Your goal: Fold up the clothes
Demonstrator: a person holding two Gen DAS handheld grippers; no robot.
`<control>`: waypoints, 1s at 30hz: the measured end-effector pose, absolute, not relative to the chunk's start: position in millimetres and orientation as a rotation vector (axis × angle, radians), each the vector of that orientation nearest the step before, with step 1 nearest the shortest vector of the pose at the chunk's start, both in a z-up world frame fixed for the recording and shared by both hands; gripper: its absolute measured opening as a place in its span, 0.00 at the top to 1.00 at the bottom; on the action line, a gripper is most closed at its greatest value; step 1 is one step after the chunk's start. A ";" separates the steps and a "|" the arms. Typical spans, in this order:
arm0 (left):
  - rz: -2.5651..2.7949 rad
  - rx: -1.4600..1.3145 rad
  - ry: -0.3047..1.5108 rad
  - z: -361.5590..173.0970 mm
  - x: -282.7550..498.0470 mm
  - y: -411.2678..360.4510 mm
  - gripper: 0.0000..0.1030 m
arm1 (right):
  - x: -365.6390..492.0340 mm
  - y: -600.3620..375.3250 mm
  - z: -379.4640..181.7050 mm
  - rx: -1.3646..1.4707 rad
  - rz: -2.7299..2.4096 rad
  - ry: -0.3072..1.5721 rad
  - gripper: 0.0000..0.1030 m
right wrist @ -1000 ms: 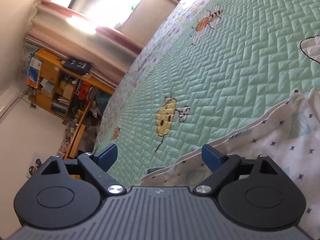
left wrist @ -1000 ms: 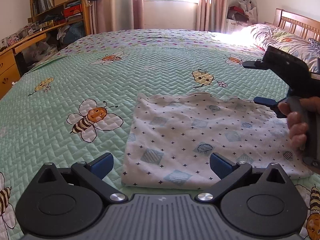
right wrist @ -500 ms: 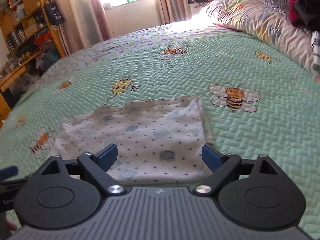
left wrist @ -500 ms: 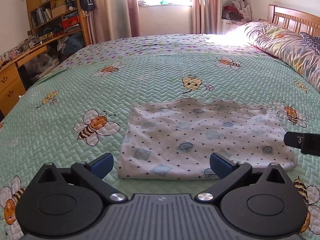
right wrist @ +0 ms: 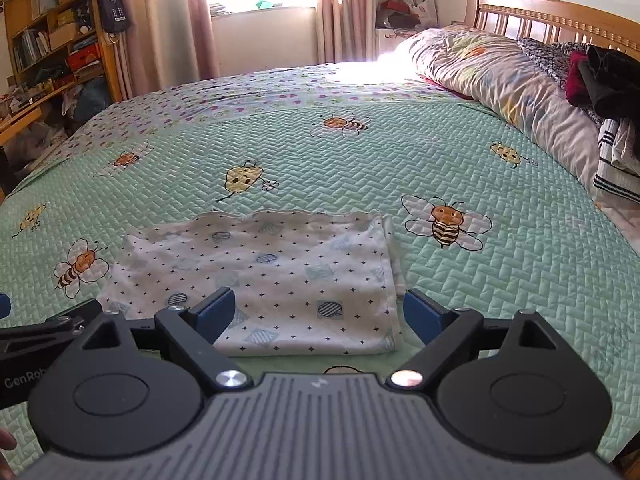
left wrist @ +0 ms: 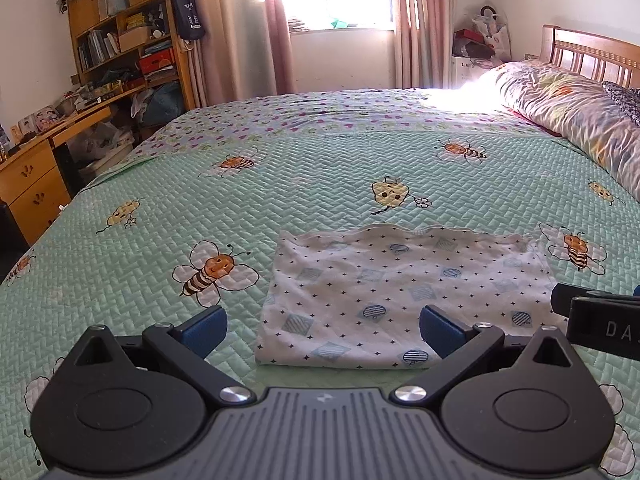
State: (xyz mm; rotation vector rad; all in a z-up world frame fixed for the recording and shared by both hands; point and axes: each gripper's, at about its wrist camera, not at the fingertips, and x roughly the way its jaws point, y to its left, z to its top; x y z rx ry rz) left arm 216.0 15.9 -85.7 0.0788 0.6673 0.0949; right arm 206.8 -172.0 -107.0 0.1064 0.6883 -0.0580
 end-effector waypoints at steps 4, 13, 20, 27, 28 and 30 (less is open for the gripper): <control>0.107 0.067 0.675 -89.2 215.5 22.0 0.01 | 202.8 -172.6 -103.4 0.120 -0.045 0.675 0.11; 0.142 0.034 0.699 -97.5 222.3 42.7 0.01 | 214.0 -147.3 -108.0 0.105 0.008 0.682 0.11; 0.141 0.022 0.703 -103.2 225.3 46.4 0.01 | 216.5 -139.4 -114.5 0.106 0.013 0.692 0.11; 0.143 0.031 0.704 -103.4 228.5 47.2 0.01 | 211.8 -137.2 -114.4 0.088 0.010 0.684 0.11; 0.147 0.032 0.700 -101.6 229.5 48.5 0.01 | 211.4 -136.4 -112.6 0.085 0.013 0.679 0.11; 0.156 0.034 0.692 -96.1 232.4 51.2 0.01 | 212.1 -135.3 -107.5 0.079 0.015 0.667 0.11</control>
